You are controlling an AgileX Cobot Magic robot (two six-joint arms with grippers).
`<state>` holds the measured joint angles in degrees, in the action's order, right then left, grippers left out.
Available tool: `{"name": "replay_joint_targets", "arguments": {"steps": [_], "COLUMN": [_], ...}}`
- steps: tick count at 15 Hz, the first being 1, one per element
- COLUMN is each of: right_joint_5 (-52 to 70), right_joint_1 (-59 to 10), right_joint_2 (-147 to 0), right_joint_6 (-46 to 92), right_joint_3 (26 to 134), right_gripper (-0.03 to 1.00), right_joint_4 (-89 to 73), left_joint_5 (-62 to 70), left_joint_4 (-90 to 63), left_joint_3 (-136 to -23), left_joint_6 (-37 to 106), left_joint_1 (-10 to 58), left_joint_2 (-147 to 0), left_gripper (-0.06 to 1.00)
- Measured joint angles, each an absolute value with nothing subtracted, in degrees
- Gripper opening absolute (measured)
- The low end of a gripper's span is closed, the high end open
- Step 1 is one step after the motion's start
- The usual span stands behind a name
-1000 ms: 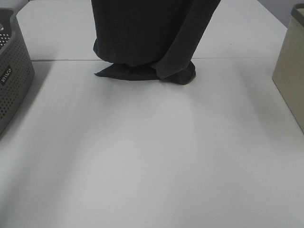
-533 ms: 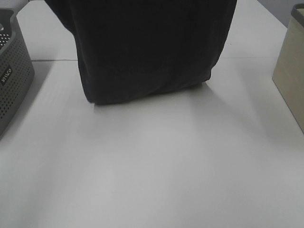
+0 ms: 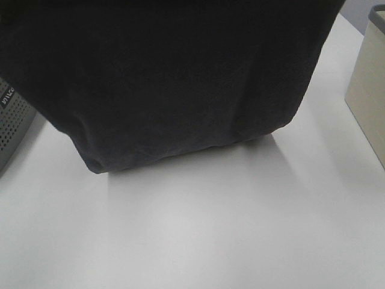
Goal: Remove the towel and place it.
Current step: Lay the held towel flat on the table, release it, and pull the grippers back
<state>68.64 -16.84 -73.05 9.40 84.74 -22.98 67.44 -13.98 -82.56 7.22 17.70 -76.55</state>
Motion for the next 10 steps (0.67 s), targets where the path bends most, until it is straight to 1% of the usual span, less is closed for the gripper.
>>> {"name": "replay_joint_targets", "arguments": {"steps": [5,6,7,10], "right_joint_5": [68.5,68.4,68.1,68.0], "right_joint_1": [-17.2,-17.2,-17.2,-17.2], "right_joint_2": [-64.9,-64.1,-63.0,-62.6], "right_joint_6": [7.7,7.7,7.7,7.7], "right_joint_3": [72.3,69.2,63.6,56.5], "right_gripper": [0.01,0.01,0.01,0.01], "right_joint_4": [-25.4,-26.0,-27.7,-28.5], "left_joint_5": [66.9,66.9,66.9,67.0], "left_joint_4": [-17.1,-17.6,-18.4,-21.4], "left_joint_3": [-69.6,-67.4,-63.5,-56.8], "left_joint_6": [12.8,13.4,15.2,17.6], "left_joint_1": [17.8,17.8,17.8,17.7], "left_joint_2": [-67.5,-66.3,-65.1,-64.9], "left_gripper": [0.0,0.0,0.0,0.0]}}
